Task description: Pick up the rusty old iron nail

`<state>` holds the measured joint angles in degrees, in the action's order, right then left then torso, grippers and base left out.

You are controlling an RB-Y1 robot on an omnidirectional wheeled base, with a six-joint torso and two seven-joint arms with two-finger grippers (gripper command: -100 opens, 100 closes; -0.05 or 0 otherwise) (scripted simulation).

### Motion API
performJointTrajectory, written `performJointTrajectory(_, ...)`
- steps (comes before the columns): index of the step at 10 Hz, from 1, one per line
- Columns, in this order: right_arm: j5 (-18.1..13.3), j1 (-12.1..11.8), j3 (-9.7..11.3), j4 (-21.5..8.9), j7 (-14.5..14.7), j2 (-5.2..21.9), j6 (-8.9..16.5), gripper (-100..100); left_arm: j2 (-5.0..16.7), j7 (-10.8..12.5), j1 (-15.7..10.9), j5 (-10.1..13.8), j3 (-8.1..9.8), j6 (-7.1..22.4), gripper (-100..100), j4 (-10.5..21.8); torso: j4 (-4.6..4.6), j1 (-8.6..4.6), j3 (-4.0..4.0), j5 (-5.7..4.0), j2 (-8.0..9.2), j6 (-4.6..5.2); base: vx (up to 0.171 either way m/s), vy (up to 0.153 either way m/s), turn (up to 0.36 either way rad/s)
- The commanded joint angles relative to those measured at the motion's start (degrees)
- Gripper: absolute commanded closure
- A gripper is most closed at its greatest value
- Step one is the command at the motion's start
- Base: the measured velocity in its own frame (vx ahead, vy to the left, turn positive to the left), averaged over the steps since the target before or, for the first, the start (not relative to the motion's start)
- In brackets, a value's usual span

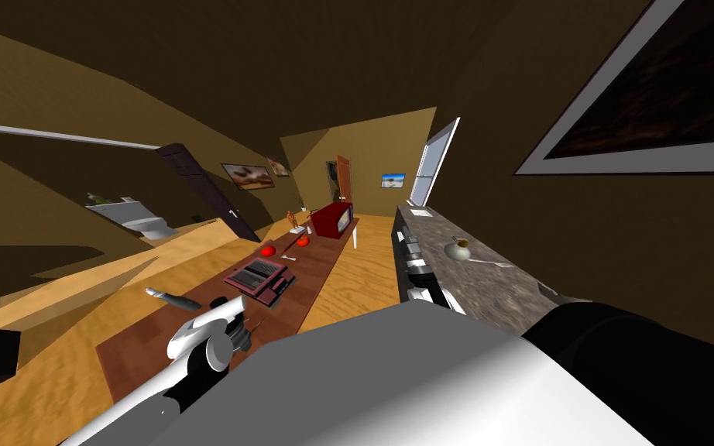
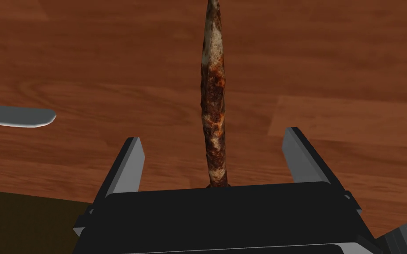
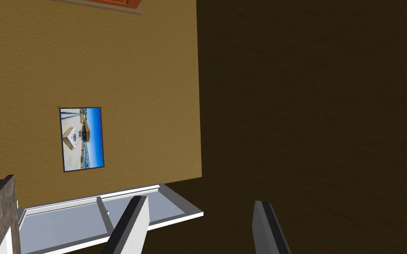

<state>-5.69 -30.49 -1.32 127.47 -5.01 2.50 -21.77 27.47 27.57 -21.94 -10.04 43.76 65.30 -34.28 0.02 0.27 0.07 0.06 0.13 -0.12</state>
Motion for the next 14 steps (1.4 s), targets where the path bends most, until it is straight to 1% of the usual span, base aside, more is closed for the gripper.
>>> performJointTrajectory(1, 0.0, 0.0, 0.0, 0.0, 0.0, 0.0, 0.0, 0, -0.75, 1.64, 0.29, -0.17, -0.49, -1.18, -100, 0.53, 0.0, 0.0, 0.0, 0.0, 0.0, 0.0, -0.051, 0.082, -0.072)
performJointTrajectory(2, 0.0, 0.0, 0.0, 0.0, 0.0, 0.0, 0.0, 0, -1.11, 2.58, 0.31, -0.31, -0.81, -1.93, -100, 1.17, 0.01, 0.03, 0.02, 0.01, 0.03, -0.01, -0.044, 0.076, -0.059)
performJointTrajectory(3, 0.0, 0.0, 0.0, 0.0, 0.0, 0.0, 0.0, 0, -0.95, 1.66, 0.59, -0.07, -0.5, -1.2, -100, 0.1, 0.01, 0.01, 0.02, 0.0, 0.03, -0.01, -0.019, 0.032, -0.014)
performJointTrajectory(4, 0.0, -0.01, 0.0, 0.0, 0.0, 0.0, 0.0, 0, -1.05, 1.8, 0.68, -0.06, -0.52, -1.08, 100, -0.12, 0.0, -0.12, -0.02, -0.03, -0.05, -0.02, -0.004, 0.007, 0.002)
performJointTrajectory(8, 0.0, -0.01, 0.0, 0.0, 0.0, -0.01, 0.0, 0, -1.04, 1.82, 0.68, -0.05, -0.5, -1.04, 100, -0.08, -0.03, -0.21, -0.09, -0.04, -0.17, 0.01, 0.0, 0.0, 0.0)
performJointTrajectory(9, 0.0, -0.01, 0.0, 0.0, 0.0, -0.01, 0.0, 0, -1.04, 1.82, 0.68, -0.05, -0.5, -1.04, 0, -0.08, -0.03, -0.21, -0.09, -0.04, -0.17, 0.0, 0.0, 0.0, 0.0)
performJointTrajectory(10, 0.0, -0.01, 0.0, 0.0, 0.0, -0.01, 0.0, 0, -0.02, -0.23, 0.24, 0.11, 0.14, 0.33, 100, -0.74, -0.03, -0.21, -0.1, -0.04, -0.17, 0.0, 0.04, -0.068, 0.114)
performJointTrajectory(11, 0.0, -0.02, 0.01, 0.0, 0.0, -0.01, 0.0, 0, 0.16, -0.7, 0.23, 0.18, 0.3, 0.71, 100, -1.06, -0.05, -0.43, -0.15, -0.09, -0.28, -0.04, 0.055, -0.09, 0.119)
performJointTrajectory(12, 0.0, -0.02, 0.01, 0.0, 0.0, -0.01, 0.0, 0, 0.71, -2.1, 0.2, 0.39, 0.78, 1.84, 100, -2.01, -0.06, -0.53, -0.18, -0.13, -0.33, -0.03, 0.053, -0.09, 0.087)
performJointTrajectory(13, 0.0, -0.02, 0.01, 0.0, 0.0, -0.02, 0.0, 0, 0.1, -1.01, 0.26, 0.1, 0.39, 1.29, 100, -1.82, -0.05, -0.58, -0.19, -0.13, -0.37, 0.0, 0.025, -0.042, 0.018)
performJointTrajectory(14, 0.0, -0.01, 0.01, 0.0, 0.0, -0.01, 0.0, 0, 0.16, -1.2, 0.19, 0.09, 0.42, 1.46, 0, -1.85, -0.05, -0.44, -0.16, -0.09, -0.3, 0.0, 0.004, -0.008, -0.004)
